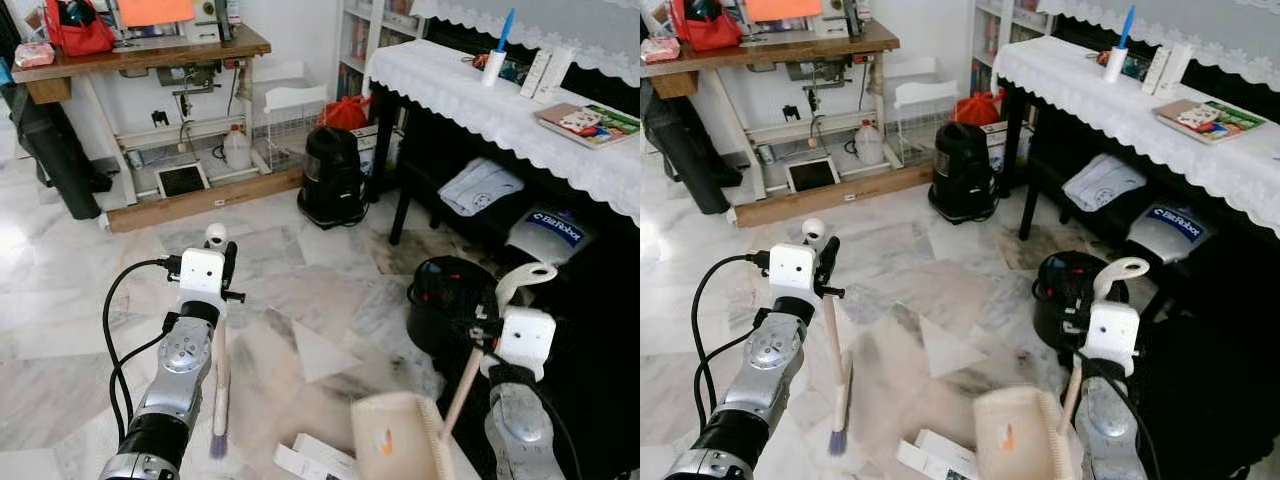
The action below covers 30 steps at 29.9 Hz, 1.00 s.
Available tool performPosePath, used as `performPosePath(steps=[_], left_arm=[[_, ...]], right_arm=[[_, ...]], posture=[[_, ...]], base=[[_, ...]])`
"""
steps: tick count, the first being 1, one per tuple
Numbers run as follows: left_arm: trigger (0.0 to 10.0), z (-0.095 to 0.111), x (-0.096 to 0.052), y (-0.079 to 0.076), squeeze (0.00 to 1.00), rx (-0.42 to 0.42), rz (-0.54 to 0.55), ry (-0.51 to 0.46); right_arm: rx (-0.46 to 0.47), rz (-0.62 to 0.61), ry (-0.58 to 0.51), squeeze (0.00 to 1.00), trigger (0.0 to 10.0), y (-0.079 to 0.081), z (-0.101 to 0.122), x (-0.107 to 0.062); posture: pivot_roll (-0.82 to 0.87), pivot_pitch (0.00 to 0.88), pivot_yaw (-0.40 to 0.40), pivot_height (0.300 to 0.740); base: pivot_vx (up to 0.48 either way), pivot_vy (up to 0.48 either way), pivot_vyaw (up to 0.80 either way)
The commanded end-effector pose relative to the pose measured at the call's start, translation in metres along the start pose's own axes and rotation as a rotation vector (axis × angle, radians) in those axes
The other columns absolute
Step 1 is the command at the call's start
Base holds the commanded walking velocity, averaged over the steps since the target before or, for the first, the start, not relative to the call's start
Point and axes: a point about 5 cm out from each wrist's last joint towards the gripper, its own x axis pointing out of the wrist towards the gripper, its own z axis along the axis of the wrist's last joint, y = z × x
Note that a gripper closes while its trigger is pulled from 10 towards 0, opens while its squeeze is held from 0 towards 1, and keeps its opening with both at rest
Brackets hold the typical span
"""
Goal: Sweep floor
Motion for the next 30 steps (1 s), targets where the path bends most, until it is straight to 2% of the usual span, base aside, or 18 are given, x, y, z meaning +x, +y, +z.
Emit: performPosePath(steps=[1,3,5,8,12,20,24,30], left_arm=[[10.0,0.009,0.004,0.001,0.0,0.019,-0.015,-0.048],[10.0,0.009,0.004,0.002,0.0,0.02,-0.016,-0.048],[10.0,0.009,0.004,0.002,0.0,0.02,-0.017,-0.048],[10.0,0.009,0.004,0.002,0.0,0.019,-0.023,-0.046],[10.0,0.009,0.005,0.001,0.0,0.017,-0.028,-0.046],[10.0,0.01,0.005,0.002,0.0,0.02,-0.025,-0.045],[10.0,0.009,0.004,0.004,0.0,0.021,-0.02,-0.045],[10.0,0.011,0.005,0.006,0.0,0.025,-0.018,-0.048]], right_arm=[[-0.057,0.003,-0.016,0.0,10.0,-0.005,0.001,-0.002],[-0.109,-0.003,-0.008,0.0,10.0,-0.009,-0.003,-0.007],[-0.124,-0.019,-0.008,0.0,10.0,-0.013,-0.004,-0.01],[-0.209,-0.097,0.006,0.0,10.0,-0.028,-0.006,-0.015],[-0.242,-0.151,0.023,0.0,10.0,-0.037,-0.008,-0.016],[-0.239,-0.125,0.007,0.0,10.0,-0.035,-0.009,-0.02],[-0.235,-0.089,0.02,0.0,10.0,-0.027,-0.014,-0.024],[-0.243,-0.046,0.009,0.0,10.0,-0.018,-0.016,-0.02]], posture=[[0.08,0.0,-0.042,0.74],[0.08,0.0,-0.042,0.74],[0.07,0.0,-0.042,0.74],[0.07,0.0,-0.038,0.74],[0.07,0.0,-0.036,0.74],[0.07,0.0,-0.037,0.74],[0.08,0.0,-0.035,0.74],[0.08,0.0,-0.029,0.74]], base=[[0.0,0.0,0.0],[0.0,0.0,0.0],[0.0,0.0,0.0],[0.0,0.0,0.0],[0.0,0.0,0.0],[0.0,0.0,0.0],[0.0,0.0,0.0],[0.0,0.0,0.0]])
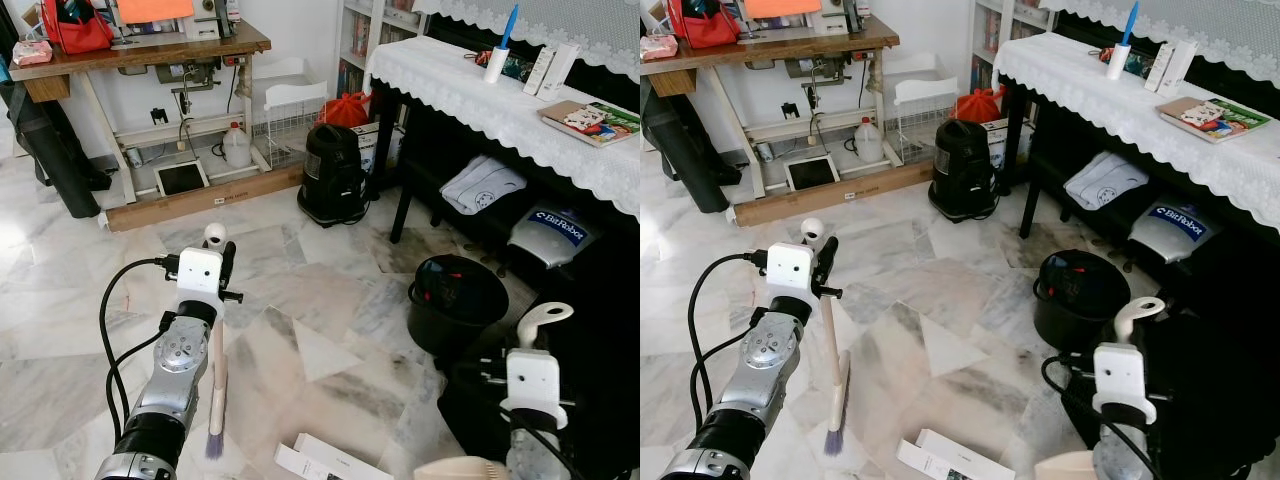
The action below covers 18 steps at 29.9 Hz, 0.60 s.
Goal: Sweep floor
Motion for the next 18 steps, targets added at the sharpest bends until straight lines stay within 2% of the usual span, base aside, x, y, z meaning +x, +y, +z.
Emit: performPosePath(steps=[1,7,12,18], left_arm=[[10.0,0.011,0.005,0.004,0.0,0.021,-0.006,-0.05],[10.0,0.013,0.005,0.005,0.0,0.021,-0.008,-0.054],[10.0,0.014,0.005,0.008,0.0,0.03,-0.019,-0.057],[10.0,0.016,0.007,0.009,0.0,0.033,-0.022,-0.063]], right_arm=[[-0.013,0.014,-0.042,0.0,10.0,0.0,0.005,0.005],[-0.049,0.058,-0.041,0.0,10.0,0.008,-0.001,0.002],[-0.035,0.07,0.006,0.0,10.0,0.02,-0.013,-0.006],[-0.016,0.062,0.04,0.0,10.0,0.028,-0.017,-0.007]], posture=[[0.08,0.0,-0.027,0.74],[0.09,0.003,-0.02,0.74],[0.1,0.011,-0.005,0.74],[0.1,0.013,0.005,0.74]], base=[[0.0,0.0,0.0],[0.0,0.0,0.0],[0.0,0.0,0.0],[0.0,0.0,0.0]])
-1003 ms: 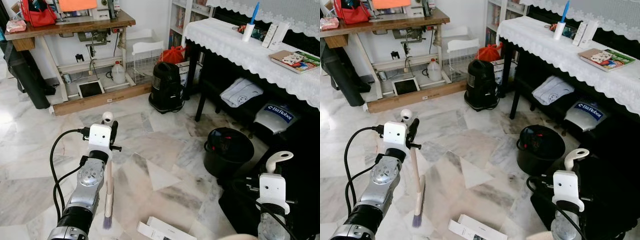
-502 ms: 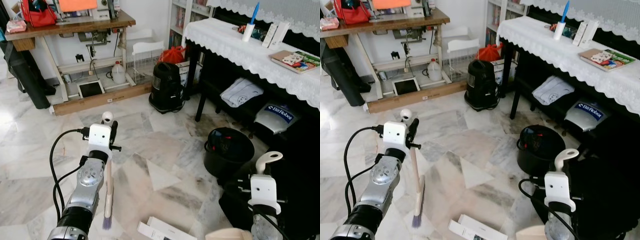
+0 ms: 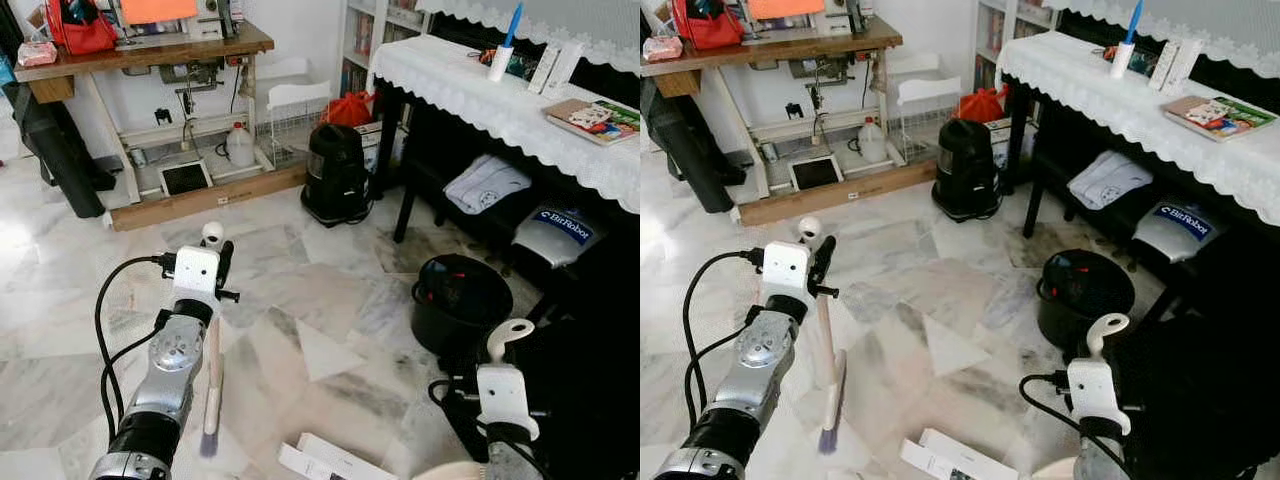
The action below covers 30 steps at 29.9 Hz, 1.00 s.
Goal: Sweep floor
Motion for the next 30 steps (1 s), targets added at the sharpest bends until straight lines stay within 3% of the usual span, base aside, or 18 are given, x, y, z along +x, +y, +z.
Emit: performPosePath(steps=[1,6,10,16,30], left_arm=[[10.0,0.015,0.007,0.003,0.0,0.015,-0.005,-0.06],[10.0,0.019,0.011,0.003,0.0,0.013,-0.022,-0.073],[10.0,0.019,0.011,0.003,0.0,0.008,-0.039,-0.069],[10.0,0.022,0.019,0.0,0.0,-0.085,-0.107,-0.029],[10.0,0.036,0.028,0.0,0.0,-0.097,-0.115,-0.08]], right_arm=[[0.012,-0.009,0.001,0.0,10.0,0.004,0.001,0.003],[0.098,-0.067,0.068,0.0,10.0,0.011,-0.003,0.006],[0.102,-0.066,0.066,0.0,10.0,0.014,-0.002,0.006],[0.125,-0.048,0.061,0.0,10.0,0.024,0.001,0.006],[0.049,-0.035,-0.103,0.0,10.0,0.027,0.029,0.025]], posture=[[0.1,0.013,0.005,0.74],[0.11,0.012,0.01,0.74],[0.12,0.013,0.012,0.74],[0.13,0.025,0.022,0.74],[0.13,0.029,0.023,0.74]], base=[[0.0,0.0,0.0],[0.0,0.0,0.0],[0.0,0.0,0.0],[0.0,0.0,0.0],[0.0,0.0,0.0]])
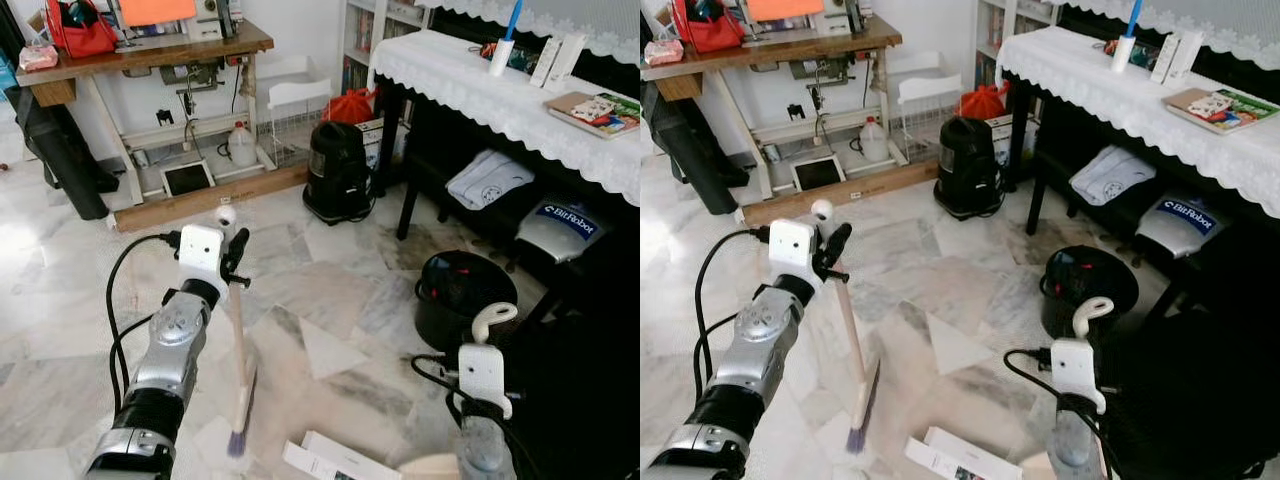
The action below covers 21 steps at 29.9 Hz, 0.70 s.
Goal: Sweep floor
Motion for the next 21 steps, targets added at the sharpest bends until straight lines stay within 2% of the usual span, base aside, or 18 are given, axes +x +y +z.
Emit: performPosePath(steps=[1,5,9,12,14,21], left_arm=[[10.0,0.014,0.005,0.004,0.0,0.022,-0.001,-0.058],[10.0,0.014,0.005,0.006,0.0,0.023,-0.011,-0.045],[10.0,0.012,0.004,0.012,0.0,0.042,-0.022,-0.004],[10.0,0.011,0.004,0.013,0.0,0.045,-0.024,0.003],[10.0,0.011,0.003,0.013,0.0,0.052,-0.023,0.005],[10.0,0.007,0.001,0.018,0.0,0.076,-0.044,0.055]], right_arm=[[-0.018,0.017,-0.047,0.0,10.0,0.003,0.008,0.005],[-0.058,0.055,-0.034,0.0,10.0,0.008,0.004,0.002],[-0.088,0.089,-0.007,0.0,10.0,0.015,-0.005,-0.008],[-0.114,0.096,-0.001,0.0,10.0,0.016,-0.009,-0.012],[-0.142,0.094,0.031,0.0,10.0,0.016,-0.017,-0.021],[-0.136,0.062,0.075,0.0,10.0,0.016,-0.026,-0.031]], posture=[[0.13,0.029,0.022,0.74],[0.14,0.031,0.021,0.74],[0.14,0.036,0.022,0.74],[0.14,0.036,0.024,0.74],[0.14,0.044,0.029,0.74],[0.15,0.058,0.047,0.74]], base=[[0.0,0.0,0.0],[0.0,0.0,0.0],[0.0,0.0,0.0],[0.0,0.0,0.0],[0.0,0.0,0.0],[0.0,0.0,0.0]])
